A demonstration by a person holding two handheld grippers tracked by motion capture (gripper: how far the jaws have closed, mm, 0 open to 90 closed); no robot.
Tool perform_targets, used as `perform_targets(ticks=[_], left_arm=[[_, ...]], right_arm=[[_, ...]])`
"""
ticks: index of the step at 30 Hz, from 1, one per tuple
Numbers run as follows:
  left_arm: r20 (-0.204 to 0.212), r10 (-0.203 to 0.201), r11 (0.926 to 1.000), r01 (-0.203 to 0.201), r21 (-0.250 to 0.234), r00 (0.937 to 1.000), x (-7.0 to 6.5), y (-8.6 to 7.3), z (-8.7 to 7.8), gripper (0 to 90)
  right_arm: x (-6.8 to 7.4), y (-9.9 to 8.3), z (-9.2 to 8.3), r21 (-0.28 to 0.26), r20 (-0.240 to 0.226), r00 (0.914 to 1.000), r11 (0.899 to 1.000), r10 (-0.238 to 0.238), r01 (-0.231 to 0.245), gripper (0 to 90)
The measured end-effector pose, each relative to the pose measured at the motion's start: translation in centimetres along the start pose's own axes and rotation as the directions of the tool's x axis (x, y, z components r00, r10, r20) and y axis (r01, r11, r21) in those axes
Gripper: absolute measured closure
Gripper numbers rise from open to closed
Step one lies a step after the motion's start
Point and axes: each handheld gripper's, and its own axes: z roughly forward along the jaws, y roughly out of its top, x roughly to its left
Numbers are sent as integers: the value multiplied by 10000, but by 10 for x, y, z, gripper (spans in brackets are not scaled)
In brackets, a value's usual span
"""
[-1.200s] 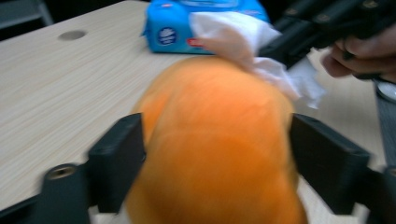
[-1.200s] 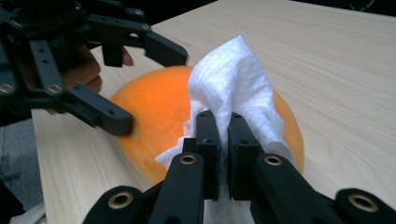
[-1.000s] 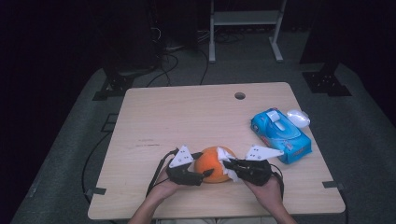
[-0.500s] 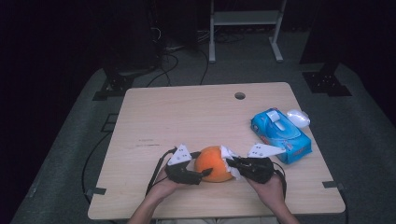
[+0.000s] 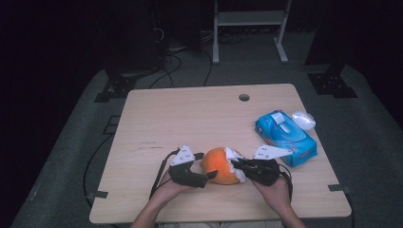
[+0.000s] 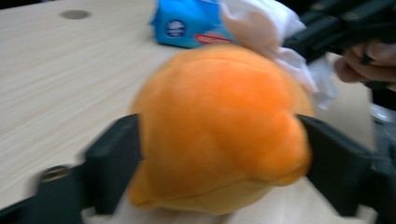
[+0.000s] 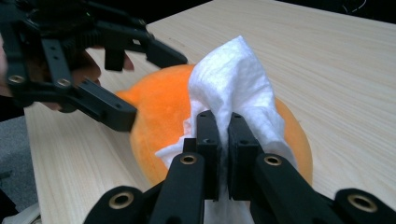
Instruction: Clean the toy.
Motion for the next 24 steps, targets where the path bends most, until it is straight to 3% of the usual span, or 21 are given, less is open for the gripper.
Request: perform_targets(ticks=[3, 7, 9, 13, 15, 17, 19, 20, 24], left_arm=[[-50, 611, 9981, -611, -25, 9981, -7, 4, -1, 336], [-78, 1350, 9908, -1349, 115, 9908, -15, 5, 0, 353], [-23, 1334, 9910, -1334, 114, 9911, -14, 5, 0, 356], [43, 1155, 9933, -1155, 57, 9933, -12, 3, 0, 339], [-127, 377, 9993, -378, -82, 9992, -7, 3, 1, 240], [-204, -395, 9992, 393, -96, 9990, -1, 2, 3, 125], [123, -995, 9950, 996, -35, 9950, 2, -1, 5, 125], [253, -938, 9956, 940, -53, 9953, 2, -1, 4, 166], [68, 232, 9997, -232, -72, 9997, -5, 3, 0, 331]], right_arm=[[10, 5, 0, -227, -356, 9991, 9995, -232, 224, 846], [25, 12, 3, -304, -721, 9944, 9967, -776, 756, 844], [22, 14, 2, -263, -570, 9948, 9962, -840, 826, 844], [-1, 9, -6, 181, 459, 9972, 9981, -595, 587, 844], [-14, 2, -8, 332, 267, 9996, 9994, 112, -121, 844], [-17, -2, -9, 429, 227, 9995, 9988, 240, -250, 844], [-15, -1, -8, 462, 205, 9996, 9987, 190, -200, 845], [-12, 0, -7, 490, 207, 9997, 9988, 85, -96, 845], [-1, 3, -5, 418, -8, 9999, 9991, -107, 107, 845]])
